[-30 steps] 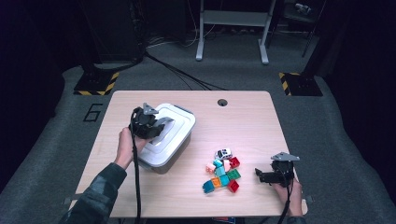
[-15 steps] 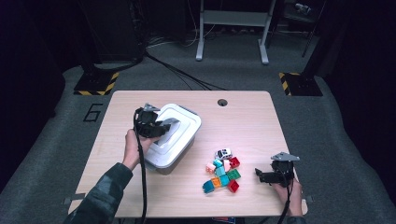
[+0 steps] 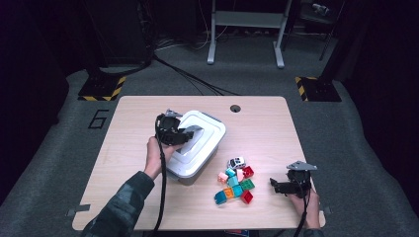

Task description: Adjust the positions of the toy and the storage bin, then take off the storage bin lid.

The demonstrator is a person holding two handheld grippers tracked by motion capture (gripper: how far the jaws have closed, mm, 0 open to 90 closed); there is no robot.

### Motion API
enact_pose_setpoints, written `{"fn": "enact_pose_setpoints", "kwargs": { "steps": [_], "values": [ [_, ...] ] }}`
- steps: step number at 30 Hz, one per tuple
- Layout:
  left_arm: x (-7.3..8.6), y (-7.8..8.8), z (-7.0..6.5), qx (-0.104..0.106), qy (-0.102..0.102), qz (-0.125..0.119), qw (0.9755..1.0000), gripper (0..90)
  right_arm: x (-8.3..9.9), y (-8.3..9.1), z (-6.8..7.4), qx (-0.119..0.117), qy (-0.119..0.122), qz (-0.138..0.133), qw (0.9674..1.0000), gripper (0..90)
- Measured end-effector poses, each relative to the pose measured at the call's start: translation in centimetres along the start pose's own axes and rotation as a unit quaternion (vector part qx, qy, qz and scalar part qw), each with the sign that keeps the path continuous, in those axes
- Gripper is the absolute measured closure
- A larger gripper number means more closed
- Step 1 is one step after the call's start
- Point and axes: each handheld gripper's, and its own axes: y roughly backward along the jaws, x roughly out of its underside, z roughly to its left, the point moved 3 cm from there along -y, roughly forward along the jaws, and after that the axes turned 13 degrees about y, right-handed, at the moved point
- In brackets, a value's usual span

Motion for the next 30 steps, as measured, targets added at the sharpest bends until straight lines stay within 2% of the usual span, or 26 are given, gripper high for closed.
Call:
{"fn": "enact_pose_setpoints", "kwargs": {
  "steps": [4,10,14,19,21,27,30],
  "values": [
    [0.1,-0.3,-0.7,0.003,0.006,0.0,1.0,66.6,0.0,0.0,0.0,-0.001,0.0,-0.001,1.0,1.0],
    [0.3,-0.6,-1.4,-0.005,0.014,-0.011,0.9998,66.6,0.0,0.0,0.0,-0.001,0.0,-0.001,1.0,1.0],
    [0.3,-0.6,-1.5,-0.009,0.007,-0.011,0.9999,66.5,0.0,0.0,0.0,-0.001,0.0,-0.001,1.0,1.0],
    [0.2,-0.5,-1.5,-0.017,-0.017,-0.006,0.9997,66.5,0.0,0.0,0.0,0.0,0.0,0.0,1.0,1.1],
    [0.1,-0.3,-1.5,-0.018,-0.019,-0.006,0.9996,66.5,0.0,0.0,0.0,0.0,0.0,0.0,1.0,1.1],
    [-0.3,0.7,-1.6,-0.024,-0.034,-0.017,0.999,66.5,0.0,0.0,0.0,0.0,0.0,0.0,1.0,1.1],
    [-0.8,1.4,-1.6,-0.026,-0.036,-0.029,0.9986,66.5,0.0,0.0,0.0,-0.001,0.0,-0.001,1.0,1.1]
  ]
}}
